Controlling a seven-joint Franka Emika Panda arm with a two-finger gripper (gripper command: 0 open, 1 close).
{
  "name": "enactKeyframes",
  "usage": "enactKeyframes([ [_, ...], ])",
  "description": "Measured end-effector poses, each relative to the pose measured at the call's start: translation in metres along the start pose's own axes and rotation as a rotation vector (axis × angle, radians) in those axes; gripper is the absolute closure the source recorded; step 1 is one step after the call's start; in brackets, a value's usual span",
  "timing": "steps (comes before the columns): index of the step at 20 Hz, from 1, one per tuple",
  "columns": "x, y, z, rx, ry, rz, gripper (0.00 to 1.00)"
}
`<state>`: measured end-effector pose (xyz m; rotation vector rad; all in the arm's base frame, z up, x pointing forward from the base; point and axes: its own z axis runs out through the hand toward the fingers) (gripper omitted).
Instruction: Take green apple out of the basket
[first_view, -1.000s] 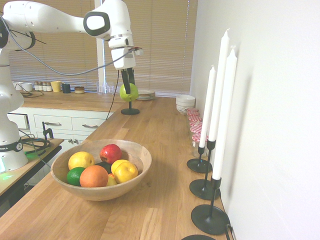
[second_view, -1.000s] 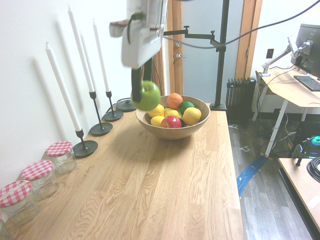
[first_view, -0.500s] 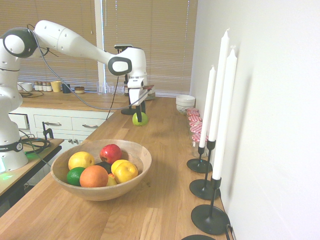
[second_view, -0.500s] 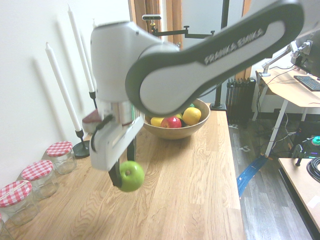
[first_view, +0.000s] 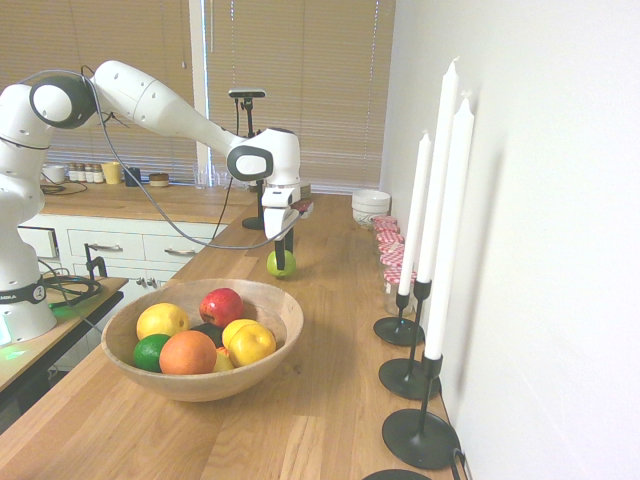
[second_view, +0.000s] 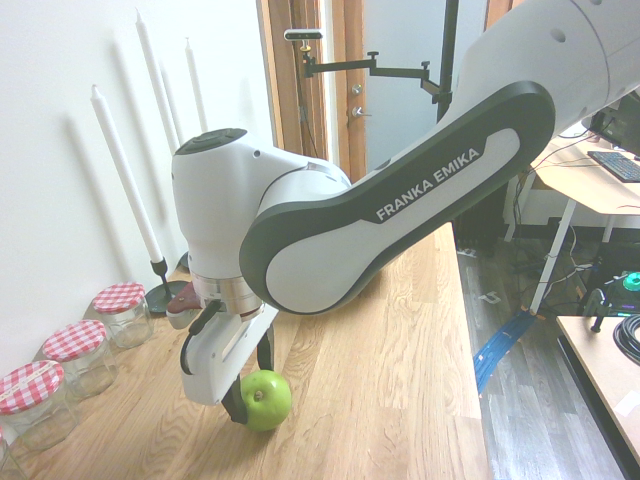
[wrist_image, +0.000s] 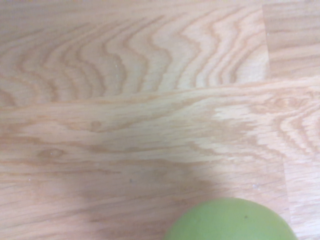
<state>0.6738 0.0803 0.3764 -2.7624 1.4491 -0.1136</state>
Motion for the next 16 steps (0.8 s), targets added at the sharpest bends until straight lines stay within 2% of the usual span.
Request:
enactKeyframes([
  [16, 0.0069, -0.0006, -0.0090, 0.018, 0.005, 0.006, 0.00],
])
